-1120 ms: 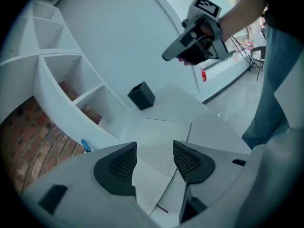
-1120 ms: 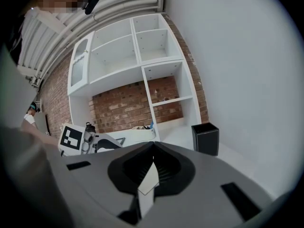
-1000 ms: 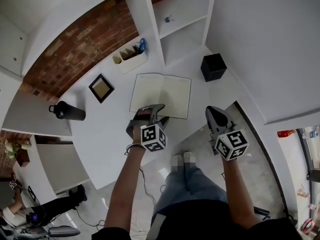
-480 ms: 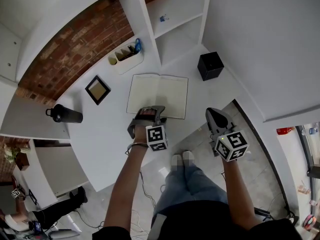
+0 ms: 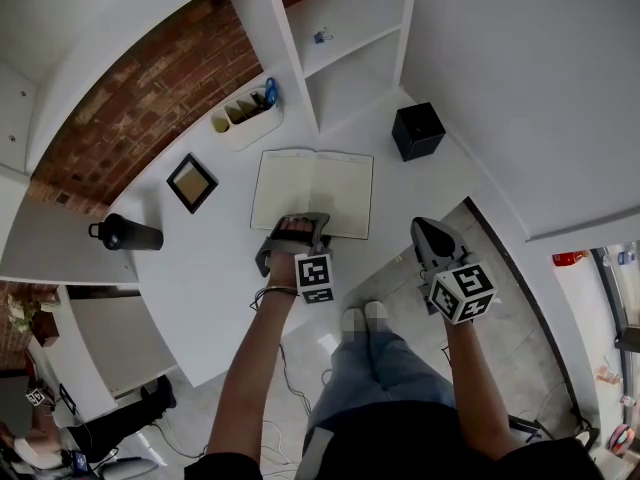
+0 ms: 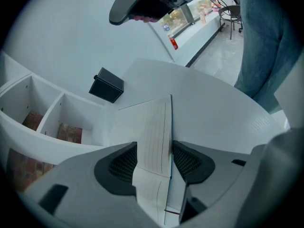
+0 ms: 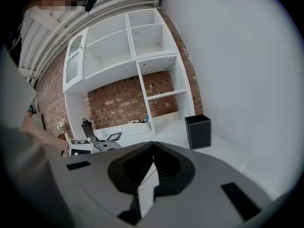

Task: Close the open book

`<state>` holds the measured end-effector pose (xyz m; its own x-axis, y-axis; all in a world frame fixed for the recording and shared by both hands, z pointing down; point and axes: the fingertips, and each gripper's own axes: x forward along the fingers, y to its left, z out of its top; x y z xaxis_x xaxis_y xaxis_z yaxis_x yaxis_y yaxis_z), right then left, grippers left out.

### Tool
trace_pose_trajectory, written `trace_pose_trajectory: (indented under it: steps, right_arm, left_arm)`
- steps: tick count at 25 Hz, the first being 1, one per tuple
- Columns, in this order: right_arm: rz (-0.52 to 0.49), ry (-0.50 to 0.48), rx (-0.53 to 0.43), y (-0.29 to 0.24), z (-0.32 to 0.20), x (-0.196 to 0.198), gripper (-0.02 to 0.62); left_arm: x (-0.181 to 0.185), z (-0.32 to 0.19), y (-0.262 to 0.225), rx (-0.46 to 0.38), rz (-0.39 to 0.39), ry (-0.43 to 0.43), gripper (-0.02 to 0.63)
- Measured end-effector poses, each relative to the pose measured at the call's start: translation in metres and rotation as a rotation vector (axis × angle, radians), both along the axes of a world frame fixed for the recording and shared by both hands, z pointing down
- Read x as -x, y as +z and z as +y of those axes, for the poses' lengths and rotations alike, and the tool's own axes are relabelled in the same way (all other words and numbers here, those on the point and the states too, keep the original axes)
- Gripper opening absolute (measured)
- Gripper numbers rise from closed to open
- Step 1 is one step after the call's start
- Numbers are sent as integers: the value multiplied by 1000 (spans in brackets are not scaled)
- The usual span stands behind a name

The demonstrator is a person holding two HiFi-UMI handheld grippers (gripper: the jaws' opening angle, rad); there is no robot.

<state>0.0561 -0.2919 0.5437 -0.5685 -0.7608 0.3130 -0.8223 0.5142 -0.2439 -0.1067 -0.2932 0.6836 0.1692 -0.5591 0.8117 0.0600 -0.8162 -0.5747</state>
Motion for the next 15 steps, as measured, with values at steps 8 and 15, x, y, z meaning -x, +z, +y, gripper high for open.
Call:
trace_pose_trajectory:
  steps: [8,15]
  right_arm:
    - [-6,-7,7,0,-3,5,0]
    - [-3,-20,13,3,-2,10,0]
  left_arm:
    - [-2,2,1,-2,-22,29,204]
    - [-2,12,9,35,-55,80,107]
